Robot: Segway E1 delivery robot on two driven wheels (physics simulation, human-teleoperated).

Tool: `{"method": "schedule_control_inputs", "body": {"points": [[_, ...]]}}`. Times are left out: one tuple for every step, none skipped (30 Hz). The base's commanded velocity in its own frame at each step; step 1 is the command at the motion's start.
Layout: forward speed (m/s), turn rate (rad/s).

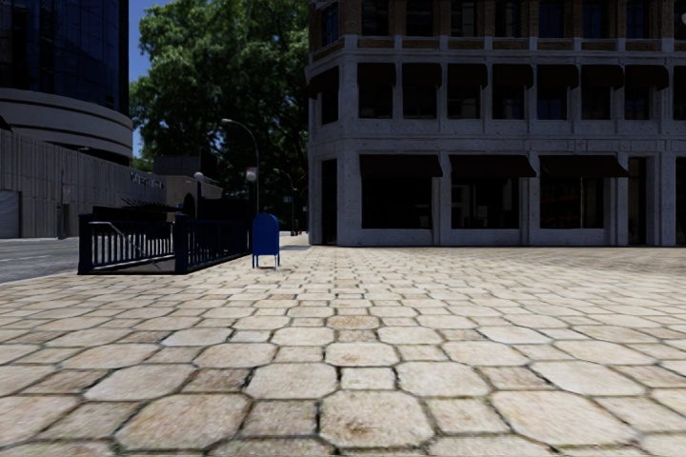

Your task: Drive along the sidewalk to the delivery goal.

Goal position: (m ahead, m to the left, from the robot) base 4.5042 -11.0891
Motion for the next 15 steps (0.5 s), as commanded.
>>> {"method": "schedule_control_inputs", "body": {"points": [[1.77,-0.32],[1.77,-0.32],[1.77,-0.32],[1.77,-0.32],[1.77,-0.32],[1.77,-0.32],[1.77,-0.32],[1.77,-0.32],[1.77,-0.32],[1.77,-0.32],[1.77,-0.32],[1.77,-0.32],[1.77,-0.32],[1.77,-0.32],[1.77,-0.32]]}}
